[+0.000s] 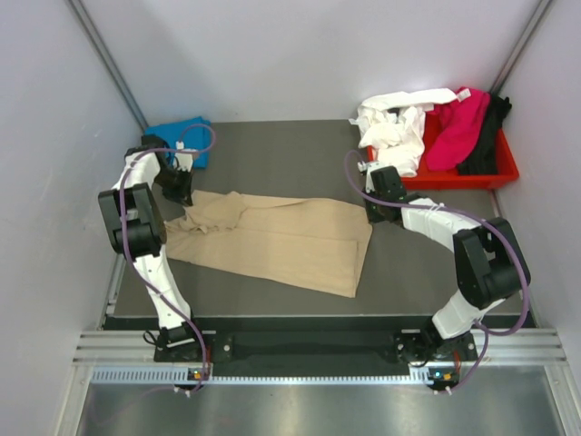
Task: Fold and stack the t-shirts
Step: Fold the tshirt
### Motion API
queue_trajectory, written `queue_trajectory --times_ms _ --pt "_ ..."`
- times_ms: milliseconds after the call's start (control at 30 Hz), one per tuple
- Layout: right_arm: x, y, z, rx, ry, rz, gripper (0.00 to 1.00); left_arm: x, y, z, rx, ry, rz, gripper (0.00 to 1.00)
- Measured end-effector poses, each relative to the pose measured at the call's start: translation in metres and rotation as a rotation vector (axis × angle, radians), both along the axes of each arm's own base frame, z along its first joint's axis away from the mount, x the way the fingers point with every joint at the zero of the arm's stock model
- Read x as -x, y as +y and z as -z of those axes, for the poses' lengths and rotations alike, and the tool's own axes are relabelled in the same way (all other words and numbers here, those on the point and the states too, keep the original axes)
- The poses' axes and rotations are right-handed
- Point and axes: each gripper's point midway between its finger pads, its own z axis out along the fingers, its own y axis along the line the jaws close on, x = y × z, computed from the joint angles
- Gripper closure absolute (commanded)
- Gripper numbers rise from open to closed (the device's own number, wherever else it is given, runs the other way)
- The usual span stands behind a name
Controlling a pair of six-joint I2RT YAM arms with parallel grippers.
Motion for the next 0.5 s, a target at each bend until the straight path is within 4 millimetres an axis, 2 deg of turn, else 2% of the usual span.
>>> queue_trajectory --times_ms 233,367,500 --pt "0.000 0.000 0.000 -0.001 0.000 0.000 1.00 0.003 0.001 -0.001 0.005 0.013 -0.016 1.00" --pt "-0.002 0.001 -0.002 -0.003 -0.006 0.001 1.00 -0.015 0.006 -0.013 -0.013 -0.065 -0.066 1.00" --pt "-0.020 0.006 -0.015 -0.017 -0.041 0.005 1.00 -0.039 0.013 -0.037 -0.034 -0.184 -0.109 1.00"
